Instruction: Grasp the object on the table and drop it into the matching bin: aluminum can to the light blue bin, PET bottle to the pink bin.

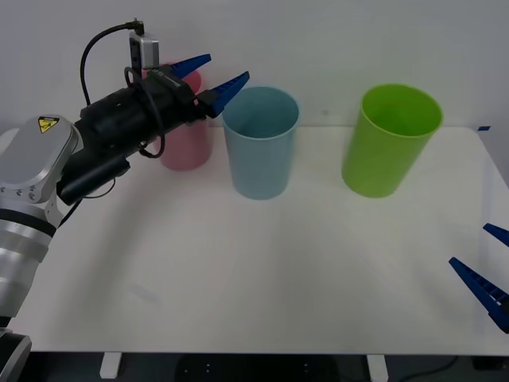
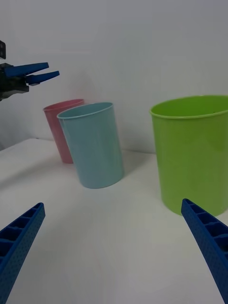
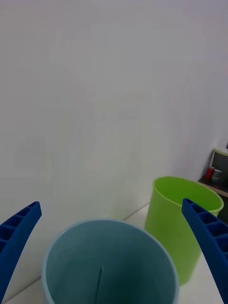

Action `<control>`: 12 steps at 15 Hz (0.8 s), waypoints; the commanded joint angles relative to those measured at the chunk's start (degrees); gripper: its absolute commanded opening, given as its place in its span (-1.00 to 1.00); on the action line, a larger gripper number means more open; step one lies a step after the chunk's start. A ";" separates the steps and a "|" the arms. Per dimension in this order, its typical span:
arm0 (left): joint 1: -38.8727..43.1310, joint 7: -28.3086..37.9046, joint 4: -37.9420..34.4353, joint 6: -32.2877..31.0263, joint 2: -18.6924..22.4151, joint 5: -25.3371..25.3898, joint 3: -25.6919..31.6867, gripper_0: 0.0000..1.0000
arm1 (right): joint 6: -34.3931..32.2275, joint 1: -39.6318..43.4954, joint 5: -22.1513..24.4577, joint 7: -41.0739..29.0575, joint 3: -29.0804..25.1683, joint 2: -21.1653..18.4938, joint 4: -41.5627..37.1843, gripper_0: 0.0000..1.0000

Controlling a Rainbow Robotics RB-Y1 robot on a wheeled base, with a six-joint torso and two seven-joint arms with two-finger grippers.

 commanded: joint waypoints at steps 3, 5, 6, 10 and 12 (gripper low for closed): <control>5.14 -0.68 -3.79 -8.41 0.20 -1.54 4.91 1.00 | 0.00 0.00 0.00 0.00 0.00 0.00 0.00 1.00; 5.84 -0.94 -3.79 -12.02 0.20 -2.59 7.02 1.00 | 0.00 0.00 0.00 0.00 0.00 0.00 0.00 1.00; 6.37 -1.03 -3.79 -13.25 0.20 -2.68 7.90 1.00 | 0.00 0.00 0.00 0.00 0.00 0.00 0.00 1.00; 11.38 -2.09 -6.87 -13.77 0.20 -2.77 12.47 1.00 | 0.00 0.00 0.00 0.00 0.00 0.00 0.00 1.00; 14.19 -2.52 -8.36 -13.86 0.20 -3.12 15.63 1.00 | 0.00 0.00 0.00 0.00 0.00 0.00 0.00 1.00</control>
